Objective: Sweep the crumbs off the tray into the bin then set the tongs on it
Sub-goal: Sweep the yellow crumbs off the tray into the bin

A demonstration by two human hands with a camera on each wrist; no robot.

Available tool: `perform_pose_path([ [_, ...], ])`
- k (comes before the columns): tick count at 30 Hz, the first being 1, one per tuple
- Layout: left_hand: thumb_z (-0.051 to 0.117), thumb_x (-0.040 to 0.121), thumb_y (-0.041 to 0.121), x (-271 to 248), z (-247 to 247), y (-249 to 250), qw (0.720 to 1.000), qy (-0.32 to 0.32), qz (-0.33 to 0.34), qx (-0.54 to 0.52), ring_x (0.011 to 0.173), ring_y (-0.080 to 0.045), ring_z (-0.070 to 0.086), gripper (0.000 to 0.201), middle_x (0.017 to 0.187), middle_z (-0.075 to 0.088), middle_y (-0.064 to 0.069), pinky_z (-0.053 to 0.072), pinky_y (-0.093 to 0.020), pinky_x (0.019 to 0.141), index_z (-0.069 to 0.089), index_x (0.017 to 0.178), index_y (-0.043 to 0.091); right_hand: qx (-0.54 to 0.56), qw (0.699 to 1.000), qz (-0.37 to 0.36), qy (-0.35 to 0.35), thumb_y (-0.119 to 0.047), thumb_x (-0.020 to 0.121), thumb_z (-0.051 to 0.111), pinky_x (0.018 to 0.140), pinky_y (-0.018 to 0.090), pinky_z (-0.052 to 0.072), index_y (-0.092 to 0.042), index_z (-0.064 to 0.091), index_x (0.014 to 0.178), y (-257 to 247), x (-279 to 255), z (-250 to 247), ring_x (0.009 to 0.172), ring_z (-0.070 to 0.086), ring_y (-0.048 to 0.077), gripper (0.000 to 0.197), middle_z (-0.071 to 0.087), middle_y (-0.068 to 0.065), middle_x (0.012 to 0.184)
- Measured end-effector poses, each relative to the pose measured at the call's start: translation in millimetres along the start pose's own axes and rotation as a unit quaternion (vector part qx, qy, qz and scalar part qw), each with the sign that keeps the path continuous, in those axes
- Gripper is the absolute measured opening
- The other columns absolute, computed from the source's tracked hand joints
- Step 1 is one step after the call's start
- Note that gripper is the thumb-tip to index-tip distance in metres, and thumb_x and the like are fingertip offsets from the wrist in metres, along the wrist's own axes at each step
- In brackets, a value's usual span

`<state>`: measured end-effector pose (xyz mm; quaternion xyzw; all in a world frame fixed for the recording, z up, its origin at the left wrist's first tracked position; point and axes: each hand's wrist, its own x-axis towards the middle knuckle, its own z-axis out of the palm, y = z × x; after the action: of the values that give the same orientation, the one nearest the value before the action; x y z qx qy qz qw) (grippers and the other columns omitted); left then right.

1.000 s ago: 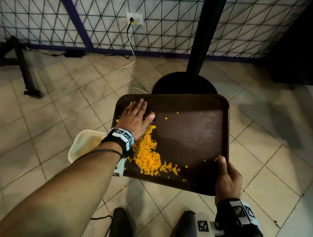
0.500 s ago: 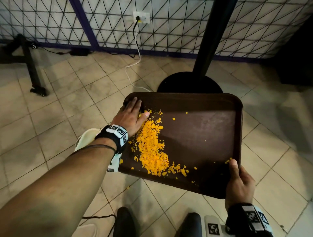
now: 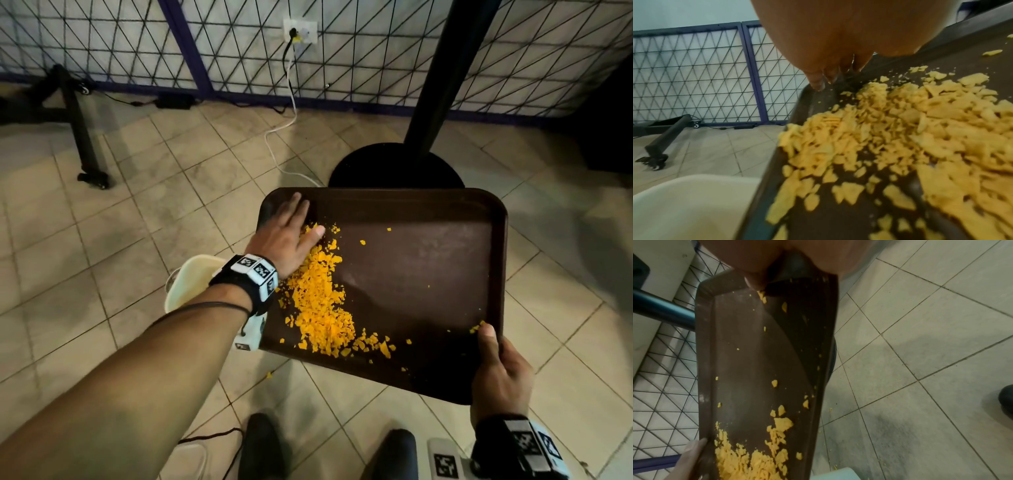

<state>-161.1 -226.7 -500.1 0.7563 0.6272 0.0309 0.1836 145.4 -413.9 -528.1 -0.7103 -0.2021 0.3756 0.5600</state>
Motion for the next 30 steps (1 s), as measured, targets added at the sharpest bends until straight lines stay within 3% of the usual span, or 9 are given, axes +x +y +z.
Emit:
perform_pose_path([
  [5,0.011,0.096,0.069,-21,26,1,0.999,-0.053,-0.01,-0.003,0.15,-0.014,-0.006,0.077,0.163,-0.016,0.006,0.004,-0.038,0.12,-0.005,0.157,0.025,0.016,1.0,-0.002,-0.004,-0.044,0.093,0.057,0.054,0.02,0.057,-0.024,0.074,0.085,-1,-1,1,0.075,0.066,0.015,0.027,0.071,0.002,0.082],
  [9,0.01,0.096,0.069,-61,41,-8,0.995,-0.093,-0.02,0.016,0.149,-0.009,-0.009,0.077,0.162,-0.018,0.008,-0.005,-0.027,0.111,-0.007,0.157,0.026,-0.011,1.0,-0.025,0.009,-0.042,0.096,0.054,0.066,0.031,0.058,-0.035,0.075,0.082,2,0,-1,0.085,0.064,0.027,0.026,0.069,0.011,0.088],
  [11,0.01,0.096,0.068,-59,37,-7,0.998,-0.061,-0.021,0.005,0.15,-0.01,-0.008,0.076,0.163,-0.016,0.008,-0.003,-0.027,0.112,-0.004,0.157,0.025,-0.017,0.999,-0.028,0.009,-0.042,0.096,0.054,0.068,0.035,0.059,-0.035,0.074,0.083,2,0,0,0.087,0.065,0.029,0.026,0.069,0.008,0.086],
  [15,0.014,0.098,0.064,-24,19,23,1.0,0.013,0.025,-0.014,0.15,-0.013,-0.006,0.073,0.164,-0.013,0.003,0.001,-0.035,0.121,0.002,0.158,0.022,-0.012,1.0,-0.02,0.004,-0.041,0.097,0.054,0.064,0.023,0.058,-0.026,0.073,0.085,-1,-3,2,0.087,0.066,0.028,0.027,0.07,0.012,0.093],
  [20,0.011,0.097,0.065,-15,27,43,0.999,-0.015,0.029,-0.002,0.151,-0.016,-0.008,0.077,0.164,-0.013,0.002,0.002,-0.038,0.123,0.0,0.157,0.02,-0.001,1.0,-0.008,-0.001,-0.051,0.089,0.058,0.06,0.022,0.059,-0.02,0.073,0.093,-6,-7,5,0.088,0.066,0.029,0.034,0.072,0.002,0.082],
  [23,0.004,0.095,0.069,-41,47,20,0.999,-0.045,0.002,0.006,0.15,-0.014,-0.014,0.078,0.162,-0.02,0.004,-0.003,-0.036,0.122,-0.01,0.156,0.023,-0.013,1.0,-0.008,-0.001,-0.043,0.096,0.055,0.068,0.031,0.06,-0.01,0.069,0.105,-1,-5,3,0.093,0.066,0.035,0.037,0.069,0.007,0.087],
  [26,0.002,0.093,0.072,-56,52,-4,0.996,-0.073,-0.041,0.009,0.149,-0.013,-0.014,0.081,0.162,-0.019,0.004,-0.005,-0.034,0.12,-0.009,0.156,0.023,-0.02,1.0,-0.003,-0.002,-0.06,0.083,0.059,0.073,0.037,0.06,-0.019,0.072,0.096,-1,-4,4,0.089,0.066,0.031,0.045,0.071,0.003,0.085],
  [28,0.002,0.093,0.071,-50,43,-5,0.998,-0.046,-0.034,0.002,0.15,-0.013,-0.012,0.08,0.163,-0.016,0.004,-0.005,-0.032,0.119,-0.005,0.157,0.023,-0.019,1.0,-0.003,0.003,-0.059,0.083,0.059,0.065,0.027,0.059,-0.022,0.072,0.089,-1,-3,4,0.087,0.065,0.028,0.04,0.071,0.003,0.086],
  [30,0.008,0.096,0.067,-35,28,9,1.0,0.004,0.001,-0.006,0.15,-0.013,-0.008,0.076,0.164,-0.013,0.005,-0.003,-0.033,0.12,-0.001,0.157,0.023,-0.018,1.0,-0.006,0.005,-0.048,0.093,0.057,0.067,0.028,0.059,-0.021,0.07,0.09,0,-3,4,0.089,0.065,0.028,0.03,0.07,0.008,0.092],
])
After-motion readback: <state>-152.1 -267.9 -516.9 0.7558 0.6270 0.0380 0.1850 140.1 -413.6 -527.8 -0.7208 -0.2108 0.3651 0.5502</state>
